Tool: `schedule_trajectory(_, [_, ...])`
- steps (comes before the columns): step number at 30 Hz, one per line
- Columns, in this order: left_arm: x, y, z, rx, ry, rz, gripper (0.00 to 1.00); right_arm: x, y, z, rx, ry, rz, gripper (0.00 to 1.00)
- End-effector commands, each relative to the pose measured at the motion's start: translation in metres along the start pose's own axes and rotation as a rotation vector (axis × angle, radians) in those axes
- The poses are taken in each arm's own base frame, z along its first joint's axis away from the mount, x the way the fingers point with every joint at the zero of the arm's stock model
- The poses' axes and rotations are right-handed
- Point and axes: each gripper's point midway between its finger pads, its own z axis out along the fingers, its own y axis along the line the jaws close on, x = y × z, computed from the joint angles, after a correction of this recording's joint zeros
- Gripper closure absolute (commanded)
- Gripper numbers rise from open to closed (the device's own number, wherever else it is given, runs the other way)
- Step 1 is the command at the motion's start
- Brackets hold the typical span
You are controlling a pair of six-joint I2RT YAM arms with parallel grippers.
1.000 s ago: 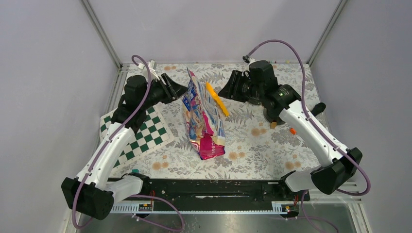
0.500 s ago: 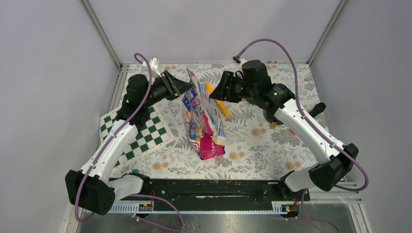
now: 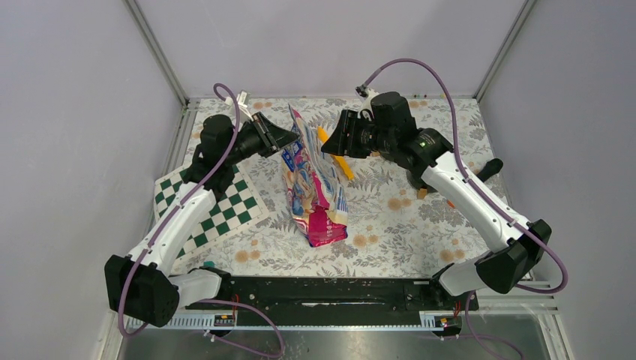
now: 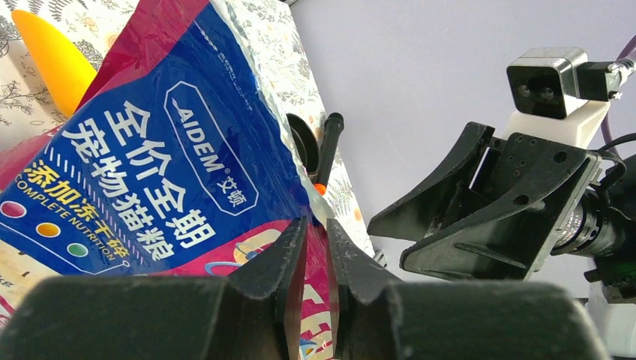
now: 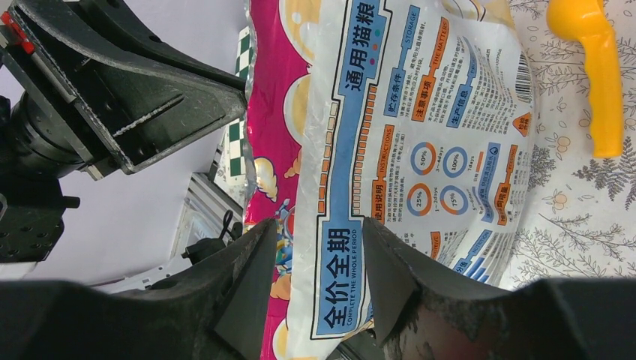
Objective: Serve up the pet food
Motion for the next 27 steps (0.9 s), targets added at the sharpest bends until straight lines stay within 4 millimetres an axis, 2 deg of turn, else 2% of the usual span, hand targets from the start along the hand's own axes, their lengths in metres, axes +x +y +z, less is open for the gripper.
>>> schedule_trajectory(1, [0.002, -0.003, 0.003, 0.038, 0.009, 0.033, 0.85, -0.011, 0.018, -0.002, -0.054, -0.031, -0.042, 0.46])
schedule_trajectory(8, [0.008, 0.001, 0.007, 0.008, 0.038, 0.044, 0.85, -0.009, 0.012, 0.002, -0.028, -0.028, -0.052, 0.46])
schedule_trajectory(18, [0.022, 0.013, 0.003, -0.18, 0.071, 0.043, 0.88, -0.008, 0.004, 0.007, 0.03, -0.025, -0.086, 0.45])
schedule_trajectory(19, [0.024, 0.013, 0.003, -0.183, 0.082, 0.038, 0.87, -0.008, 0.005, 0.007, 0.027, -0.024, -0.097, 0.43])
schedule_trajectory(23, [0.027, 0.01, 0.007, -0.175, 0.102, 0.013, 0.85, -0.008, 0.016, 0.006, -0.033, -0.057, -0.182, 0.24])
schedule_trajectory(25, [0.028, 0.009, 0.01, -0.171, 0.108, -0.005, 0.85, -0.011, 0.019, 0.008, -0.053, -0.087, -0.192, 0.21])
schedule_trajectory(27, [0.027, 0.009, 0.012, -0.173, 0.11, -0.034, 0.86, -0.013, 0.021, 0.012, -0.062, -0.091, -0.189, 0.22])
